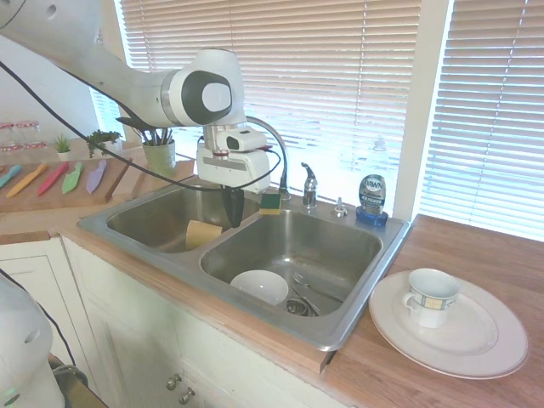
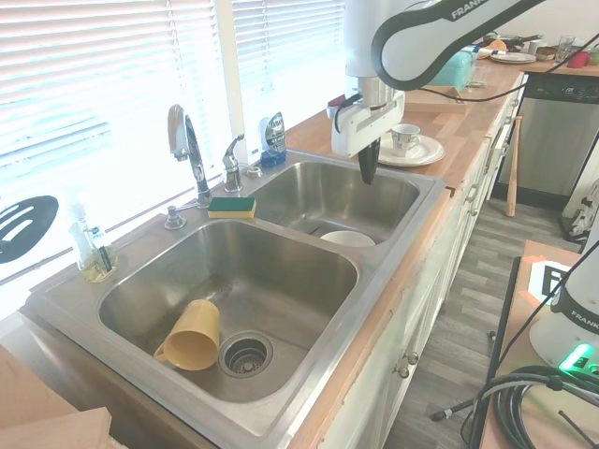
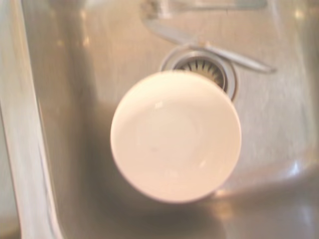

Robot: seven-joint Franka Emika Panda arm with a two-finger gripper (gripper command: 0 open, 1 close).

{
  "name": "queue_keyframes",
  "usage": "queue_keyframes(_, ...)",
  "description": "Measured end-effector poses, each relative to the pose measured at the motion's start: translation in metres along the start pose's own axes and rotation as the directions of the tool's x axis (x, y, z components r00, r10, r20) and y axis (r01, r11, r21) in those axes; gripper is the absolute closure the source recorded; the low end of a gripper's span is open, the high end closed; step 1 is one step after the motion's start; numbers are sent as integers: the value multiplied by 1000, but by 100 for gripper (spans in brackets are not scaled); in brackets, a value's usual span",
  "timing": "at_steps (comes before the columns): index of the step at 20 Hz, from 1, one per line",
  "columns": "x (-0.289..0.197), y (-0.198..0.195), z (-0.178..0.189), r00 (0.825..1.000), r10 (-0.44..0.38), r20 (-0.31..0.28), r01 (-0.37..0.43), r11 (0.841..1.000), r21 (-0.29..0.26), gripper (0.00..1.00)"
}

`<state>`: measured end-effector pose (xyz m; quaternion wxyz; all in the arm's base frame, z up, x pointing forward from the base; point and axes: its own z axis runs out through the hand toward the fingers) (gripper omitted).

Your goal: Turn on the faucet

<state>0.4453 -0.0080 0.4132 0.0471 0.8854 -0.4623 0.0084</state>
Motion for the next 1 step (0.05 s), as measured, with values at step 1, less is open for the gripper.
queue_keyframes(1,-1,3,1,1000,-1,4,1,1000,5,0)
